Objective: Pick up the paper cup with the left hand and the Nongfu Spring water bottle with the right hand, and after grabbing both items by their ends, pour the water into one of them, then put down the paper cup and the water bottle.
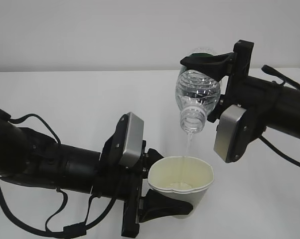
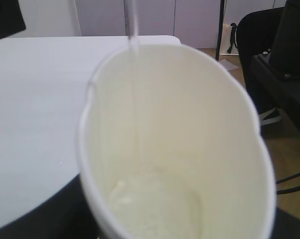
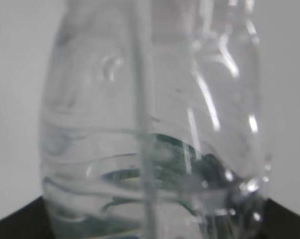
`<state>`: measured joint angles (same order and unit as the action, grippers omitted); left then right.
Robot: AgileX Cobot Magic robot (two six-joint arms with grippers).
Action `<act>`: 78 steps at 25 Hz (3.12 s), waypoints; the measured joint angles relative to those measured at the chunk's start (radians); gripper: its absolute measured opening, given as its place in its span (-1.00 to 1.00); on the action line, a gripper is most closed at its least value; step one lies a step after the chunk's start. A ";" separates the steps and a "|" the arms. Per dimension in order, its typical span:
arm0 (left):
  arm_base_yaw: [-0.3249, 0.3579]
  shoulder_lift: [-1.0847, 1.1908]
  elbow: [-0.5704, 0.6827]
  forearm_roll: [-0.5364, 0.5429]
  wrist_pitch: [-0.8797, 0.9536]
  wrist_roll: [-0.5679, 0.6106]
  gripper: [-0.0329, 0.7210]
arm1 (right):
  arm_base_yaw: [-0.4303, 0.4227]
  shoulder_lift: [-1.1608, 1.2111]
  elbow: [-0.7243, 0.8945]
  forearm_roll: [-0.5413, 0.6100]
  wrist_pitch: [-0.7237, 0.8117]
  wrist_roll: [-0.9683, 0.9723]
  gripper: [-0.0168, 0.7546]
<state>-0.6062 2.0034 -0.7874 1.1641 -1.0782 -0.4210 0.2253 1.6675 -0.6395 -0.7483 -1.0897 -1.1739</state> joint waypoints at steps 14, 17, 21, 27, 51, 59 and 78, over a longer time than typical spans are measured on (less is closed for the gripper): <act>0.000 0.000 0.000 0.000 0.000 0.000 0.20 | 0.000 0.000 0.000 0.000 0.000 0.000 0.25; 0.000 0.000 0.000 -0.002 0.000 0.000 0.20 | 0.000 0.000 0.000 0.000 0.000 0.000 0.25; 0.000 0.000 0.000 -0.013 0.000 -0.002 0.20 | 0.000 0.000 0.000 0.000 0.000 0.000 0.25; 0.000 0.000 0.000 -0.016 0.000 -0.007 0.20 | 0.000 0.000 0.000 0.000 0.000 -0.007 0.25; 0.000 0.000 0.000 -0.018 0.000 -0.011 0.20 | 0.000 0.000 0.000 0.000 -0.006 -0.019 0.25; 0.000 0.000 0.000 -0.018 0.000 -0.011 0.20 | 0.000 0.000 0.000 0.000 -0.006 -0.019 0.25; 0.000 0.000 0.000 -0.018 0.000 -0.013 0.20 | 0.000 0.000 0.000 0.002 -0.006 -0.019 0.25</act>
<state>-0.6062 2.0034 -0.7874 1.1462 -1.0782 -0.4340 0.2253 1.6675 -0.6395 -0.7461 -1.0953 -1.1928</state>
